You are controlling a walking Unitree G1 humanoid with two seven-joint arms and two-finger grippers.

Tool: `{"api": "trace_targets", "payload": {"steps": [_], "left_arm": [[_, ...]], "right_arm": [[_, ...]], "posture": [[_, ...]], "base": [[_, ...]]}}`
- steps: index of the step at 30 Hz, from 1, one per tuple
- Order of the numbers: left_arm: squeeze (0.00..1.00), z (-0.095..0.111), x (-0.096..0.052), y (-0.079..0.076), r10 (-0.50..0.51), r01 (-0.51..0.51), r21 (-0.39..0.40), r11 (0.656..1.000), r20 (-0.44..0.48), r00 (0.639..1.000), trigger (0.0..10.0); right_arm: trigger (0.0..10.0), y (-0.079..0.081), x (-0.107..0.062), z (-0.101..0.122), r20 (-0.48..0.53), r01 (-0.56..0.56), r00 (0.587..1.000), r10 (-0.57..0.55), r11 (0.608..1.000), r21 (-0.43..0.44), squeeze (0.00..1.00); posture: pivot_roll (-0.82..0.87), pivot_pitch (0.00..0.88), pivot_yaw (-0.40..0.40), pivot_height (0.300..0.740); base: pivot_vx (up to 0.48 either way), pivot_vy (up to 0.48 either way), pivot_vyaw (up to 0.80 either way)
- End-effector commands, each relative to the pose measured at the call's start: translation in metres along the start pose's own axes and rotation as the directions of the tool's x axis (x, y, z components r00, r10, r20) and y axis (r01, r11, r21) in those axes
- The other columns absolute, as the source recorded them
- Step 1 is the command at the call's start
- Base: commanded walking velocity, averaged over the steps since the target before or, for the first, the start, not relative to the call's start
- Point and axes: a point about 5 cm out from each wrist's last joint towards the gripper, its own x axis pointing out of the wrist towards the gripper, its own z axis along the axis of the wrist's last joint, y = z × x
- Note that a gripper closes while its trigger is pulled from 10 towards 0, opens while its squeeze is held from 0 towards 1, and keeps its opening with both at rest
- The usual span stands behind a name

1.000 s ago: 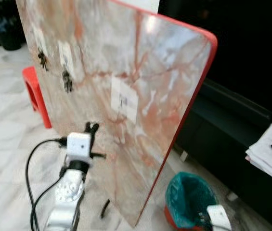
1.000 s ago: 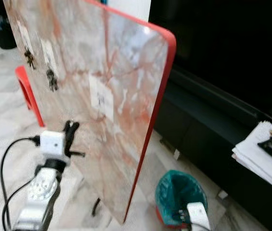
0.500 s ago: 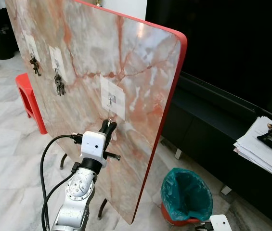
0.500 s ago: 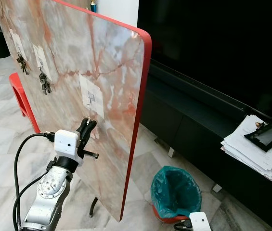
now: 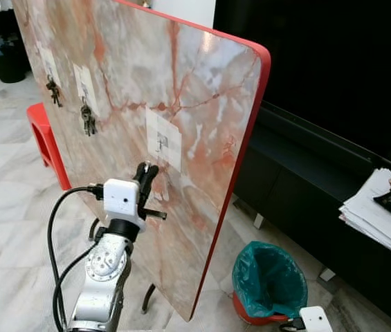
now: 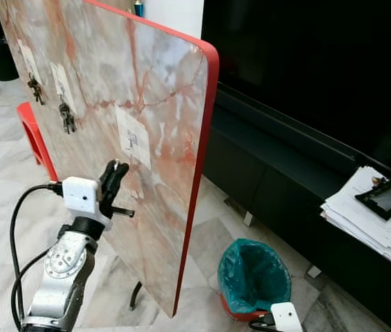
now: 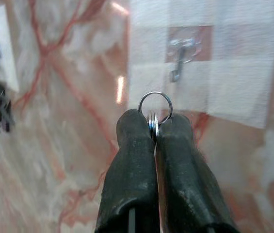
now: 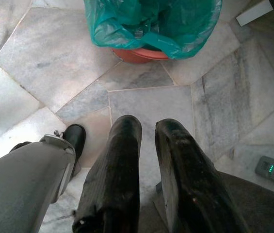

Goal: Hang keys on a hook

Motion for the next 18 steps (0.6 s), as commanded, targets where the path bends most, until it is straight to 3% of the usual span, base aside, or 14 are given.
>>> {"api": "trace_targets", "payload": {"steps": [1, 10, 18], "left_arm": [[0.0, 0.006, 0.001, -0.001, -0.014, 0.014, -0.002, 1.0, 0.016, 1.0, 10.0], [0.0, 0.014, 0.012, -0.006, -0.055, 0.055, -0.054, 0.997, -0.011, 0.998, 10.0], [0.0, 0.019, 0.016, -0.001, -0.066, 0.066, -0.019, 0.998, -0.025, 0.997, 10.0]], "right_arm": [[10.0, -0.005, -0.001, 0.002, 0.005, 0.011, 1.0, -0.011, 1.0, -0.011, 0.0], [10.0, -0.005, -0.001, 0.002, 0.004, 0.011, 1.0, -0.011, 1.0, -0.019, 0.0], [10.0, -0.005, 0.0, 0.003, 0.004, 0.011, 1.0, -0.011, 1.0, -0.02, 0.0]], "posture": [[0.07, 0.0, -0.091, 0.74], [0.07, 0.0, -0.094, 0.74], [0.07, 0.0, -0.094, 0.74]], "base": [[0.0, 0.0, 0.0], [0.0, 0.0, 0.0], [0.0, 0.0, 0.0]]}}
